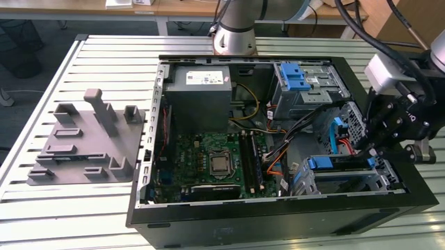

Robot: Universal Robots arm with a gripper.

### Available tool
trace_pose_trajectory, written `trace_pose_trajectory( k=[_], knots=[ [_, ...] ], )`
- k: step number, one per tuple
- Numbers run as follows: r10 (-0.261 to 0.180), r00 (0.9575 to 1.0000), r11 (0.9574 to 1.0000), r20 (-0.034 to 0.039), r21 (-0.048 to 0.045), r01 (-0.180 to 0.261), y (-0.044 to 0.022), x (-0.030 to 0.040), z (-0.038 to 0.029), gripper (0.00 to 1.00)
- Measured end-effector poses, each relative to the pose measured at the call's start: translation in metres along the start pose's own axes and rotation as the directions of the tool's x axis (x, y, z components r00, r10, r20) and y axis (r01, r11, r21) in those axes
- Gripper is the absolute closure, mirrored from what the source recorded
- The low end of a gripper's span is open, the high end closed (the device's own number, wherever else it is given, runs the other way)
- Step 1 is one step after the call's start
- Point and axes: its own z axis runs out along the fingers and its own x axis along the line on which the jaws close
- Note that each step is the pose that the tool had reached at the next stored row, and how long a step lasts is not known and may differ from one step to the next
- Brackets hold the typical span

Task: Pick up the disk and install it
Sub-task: 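Insert the first disk wire, then insert the second disk wire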

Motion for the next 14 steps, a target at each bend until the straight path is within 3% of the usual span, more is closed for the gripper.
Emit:
trace_pose_trajectory(
  k=[3, 4, 6, 7, 14],
  knots=[
    [0.000, 1.0000, 1.0000, 0.0011, -0.0001, 0.000, 0.0001, 0.0000, -0.0014, 0.78],
    [0.000, 1.0000, 1.0000, 0.0011, -0.0001, 0.000, 0.0001, 0.0000, -0.0014, 0.84],
    [0.000, 1.0000, 1.0000, 0.0011, -0.0001, 0.000, 0.0001, 0.0000, -0.0014, 0.84],
    [0.000, 1.0000, 1.0000, 0.0010, -0.0001, 0.000, 0.0001, 0.0000, -0.0014, 0.89],
    [0.000, 1.0000, 1.0000, 0.0013, -0.0001, 0.000, 0.0001, 0.0000, -0.0015, 0.89]
  ],
)
